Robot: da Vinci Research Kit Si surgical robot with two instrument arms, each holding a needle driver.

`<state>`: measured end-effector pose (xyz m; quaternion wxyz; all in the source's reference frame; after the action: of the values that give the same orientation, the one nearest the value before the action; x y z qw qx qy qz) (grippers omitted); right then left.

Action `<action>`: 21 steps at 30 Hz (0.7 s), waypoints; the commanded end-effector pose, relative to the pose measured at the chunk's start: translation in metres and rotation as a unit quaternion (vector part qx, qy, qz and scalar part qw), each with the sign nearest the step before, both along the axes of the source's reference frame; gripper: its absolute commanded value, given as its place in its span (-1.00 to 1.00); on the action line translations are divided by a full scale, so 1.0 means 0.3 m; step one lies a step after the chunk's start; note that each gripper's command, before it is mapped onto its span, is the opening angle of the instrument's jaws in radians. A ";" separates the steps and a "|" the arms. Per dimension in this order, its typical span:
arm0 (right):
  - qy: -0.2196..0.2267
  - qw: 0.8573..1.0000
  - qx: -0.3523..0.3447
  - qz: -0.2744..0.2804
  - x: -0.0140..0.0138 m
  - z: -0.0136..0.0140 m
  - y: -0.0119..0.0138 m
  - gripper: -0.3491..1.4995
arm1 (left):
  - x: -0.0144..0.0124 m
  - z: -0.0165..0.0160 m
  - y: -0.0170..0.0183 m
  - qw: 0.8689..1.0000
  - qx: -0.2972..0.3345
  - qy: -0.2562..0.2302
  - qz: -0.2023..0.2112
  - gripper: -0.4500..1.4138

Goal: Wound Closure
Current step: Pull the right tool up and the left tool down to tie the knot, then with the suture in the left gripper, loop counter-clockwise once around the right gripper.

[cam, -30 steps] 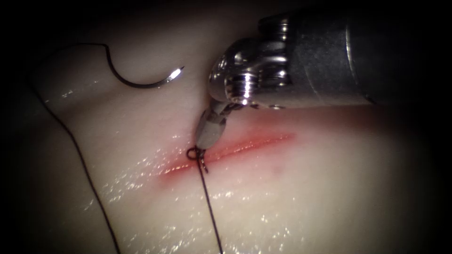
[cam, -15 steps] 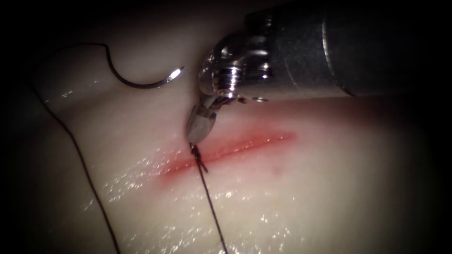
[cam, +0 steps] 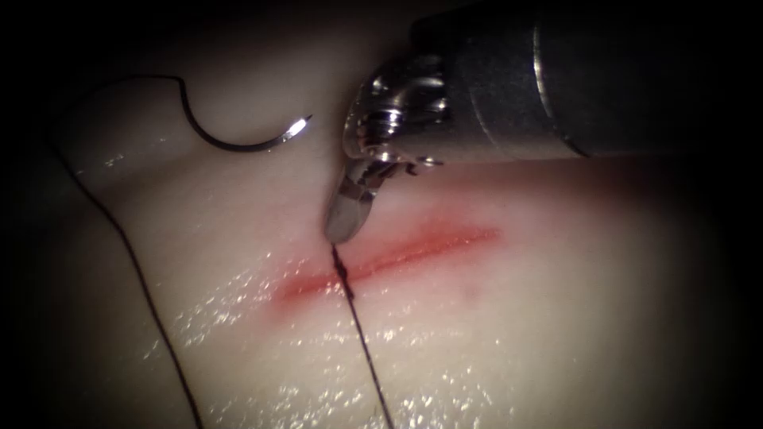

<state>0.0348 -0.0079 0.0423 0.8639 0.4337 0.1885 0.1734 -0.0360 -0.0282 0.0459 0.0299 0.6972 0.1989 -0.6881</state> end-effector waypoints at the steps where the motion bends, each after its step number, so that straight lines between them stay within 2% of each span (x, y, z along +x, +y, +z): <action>1: 0.000 1.000 -0.007 0.002 0.0037 0.0016 0.0010 -1.00 | -0.0020 0.003 -0.002 1.000 0.005 0.000 0.003 -1.00; 11: -0.012 0.999 -0.030 0.009 0.0051 0.0031 -0.0002 -1.00 | -0.0018 0.005 -0.004 1.000 0.011 0.000 0.009 -1.00; 14: -0.013 0.999 -0.034 0.010 0.0049 0.0028 -0.0010 -1.00 | -0.0017 0.004 -0.003 1.000 0.012 0.002 0.006 -1.00; 17: 0.004 0.999 -0.030 0.039 0.0039 0.0013 0.0005 -1.00 | -0.0003 0.000 0.001 1.000 0.012 0.006 -0.006 -1.00; 18: 0.014 0.998 -0.037 0.056 0.0020 0.0001 -0.0008 -0.37 | 0.0015 -0.005 0.005 1.000 0.000 0.005 -0.017 -1.00; 19: 0.021 0.996 -0.054 0.063 0.0016 -0.0005 -0.0014 0.18 | 0.0024 -0.007 0.007 1.000 -0.005 0.006 -0.023 -1.00; 20: 0.039 0.992 -0.104 0.066 0.0003 -0.0020 -0.0025 0.36 | 0.0053 -0.013 0.013 0.999 -0.020 0.008 -0.036 -1.00; 21: 0.039 0.992 -0.104 0.066 0.0003 -0.0020 -0.0025 0.36 | 0.0053 -0.013 0.013 0.999 -0.020 0.008 -0.036 -1.00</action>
<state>0.0342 -0.0086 0.0414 0.8842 0.3279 0.2700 0.1942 -0.0335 -0.0229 0.0407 0.0223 0.6987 0.1517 -0.6988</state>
